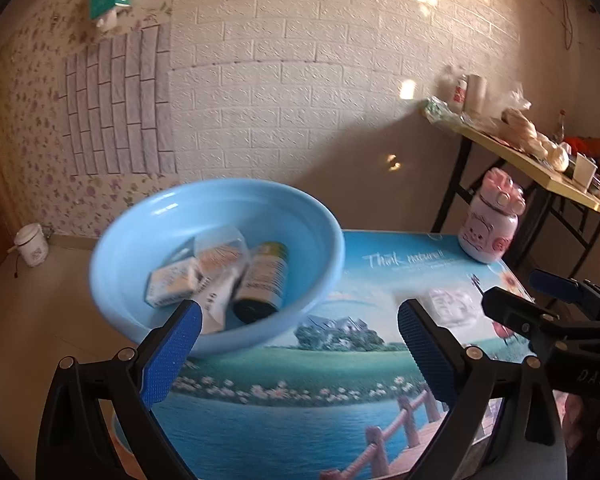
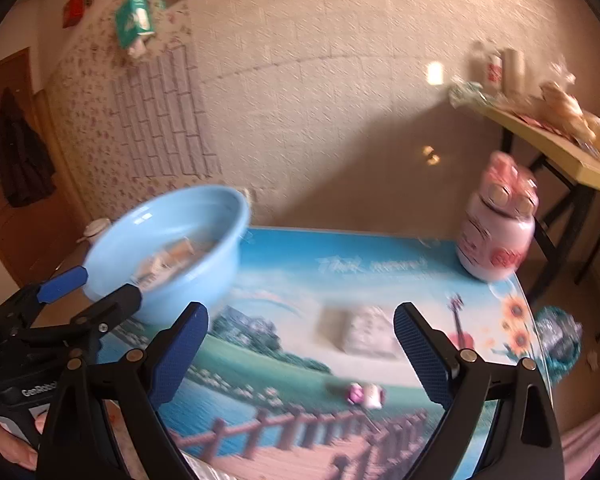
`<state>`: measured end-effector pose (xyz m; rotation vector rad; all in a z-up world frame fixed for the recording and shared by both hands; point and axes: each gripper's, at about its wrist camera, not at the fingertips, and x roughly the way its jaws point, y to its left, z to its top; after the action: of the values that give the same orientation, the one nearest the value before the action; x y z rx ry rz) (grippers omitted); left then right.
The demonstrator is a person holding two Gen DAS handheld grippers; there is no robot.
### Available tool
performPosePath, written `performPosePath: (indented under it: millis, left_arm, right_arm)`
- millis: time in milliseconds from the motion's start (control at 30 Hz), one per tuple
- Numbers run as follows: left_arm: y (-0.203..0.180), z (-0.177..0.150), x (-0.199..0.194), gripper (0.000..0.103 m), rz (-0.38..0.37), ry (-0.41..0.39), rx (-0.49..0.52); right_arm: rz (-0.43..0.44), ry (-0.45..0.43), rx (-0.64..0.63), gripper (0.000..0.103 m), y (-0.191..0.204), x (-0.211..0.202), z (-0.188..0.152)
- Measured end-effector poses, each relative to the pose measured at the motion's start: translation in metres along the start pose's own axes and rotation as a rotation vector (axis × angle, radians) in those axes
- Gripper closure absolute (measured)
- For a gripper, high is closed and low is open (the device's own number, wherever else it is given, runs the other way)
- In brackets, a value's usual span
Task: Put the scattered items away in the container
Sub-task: 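Withdraw both open tools from the basin back over the table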
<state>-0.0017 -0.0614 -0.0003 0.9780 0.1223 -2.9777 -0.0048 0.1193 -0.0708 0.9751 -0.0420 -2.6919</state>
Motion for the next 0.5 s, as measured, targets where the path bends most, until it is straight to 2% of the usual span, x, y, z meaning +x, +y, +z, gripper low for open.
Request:
performPosePath:
  millis: [500]
  left_arm:
    - [-0.018,-0.011,0.004,0.003,-0.050,0.038,0.030]
  right_arm:
    - [-0.081,0.021,0.065,0.007,-0.047,-0.011,-0.024]
